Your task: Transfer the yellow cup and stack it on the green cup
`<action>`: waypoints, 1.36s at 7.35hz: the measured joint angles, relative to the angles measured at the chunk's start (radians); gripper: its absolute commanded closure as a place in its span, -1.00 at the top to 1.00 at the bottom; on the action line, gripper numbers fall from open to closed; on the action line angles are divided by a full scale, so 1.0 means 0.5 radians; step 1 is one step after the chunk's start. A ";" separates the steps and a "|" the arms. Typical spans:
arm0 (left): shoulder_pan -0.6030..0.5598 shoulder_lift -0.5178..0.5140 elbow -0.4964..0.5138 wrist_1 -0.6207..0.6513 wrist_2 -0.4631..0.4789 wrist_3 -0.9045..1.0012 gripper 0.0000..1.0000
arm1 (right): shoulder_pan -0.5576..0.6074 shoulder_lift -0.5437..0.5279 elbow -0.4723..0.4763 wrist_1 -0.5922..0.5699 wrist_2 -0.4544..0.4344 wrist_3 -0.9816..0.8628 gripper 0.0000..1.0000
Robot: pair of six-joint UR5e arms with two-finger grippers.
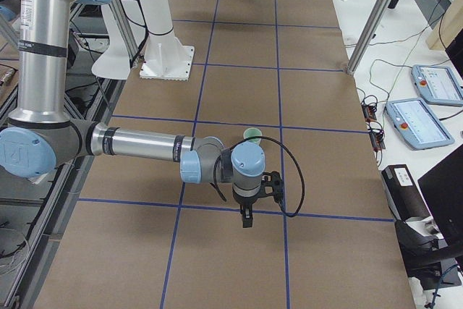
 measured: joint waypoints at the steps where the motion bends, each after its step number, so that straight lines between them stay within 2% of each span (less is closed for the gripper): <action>1: 0.124 -0.013 0.044 0.106 -0.162 -0.167 1.00 | 0.000 -0.002 0.000 0.002 0.000 -0.001 0.99; 4: 0.495 -0.156 0.331 0.194 -0.624 -0.564 1.00 | -0.001 -0.004 0.000 0.004 -0.002 -0.001 0.98; 7: 0.629 -0.335 0.695 0.125 -0.840 -0.693 1.00 | -0.013 0.000 0.002 0.030 0.000 0.001 0.98; 10: 0.670 -0.367 0.862 0.063 -0.985 -0.737 1.00 | -0.021 0.002 0.003 0.057 0.000 0.002 0.98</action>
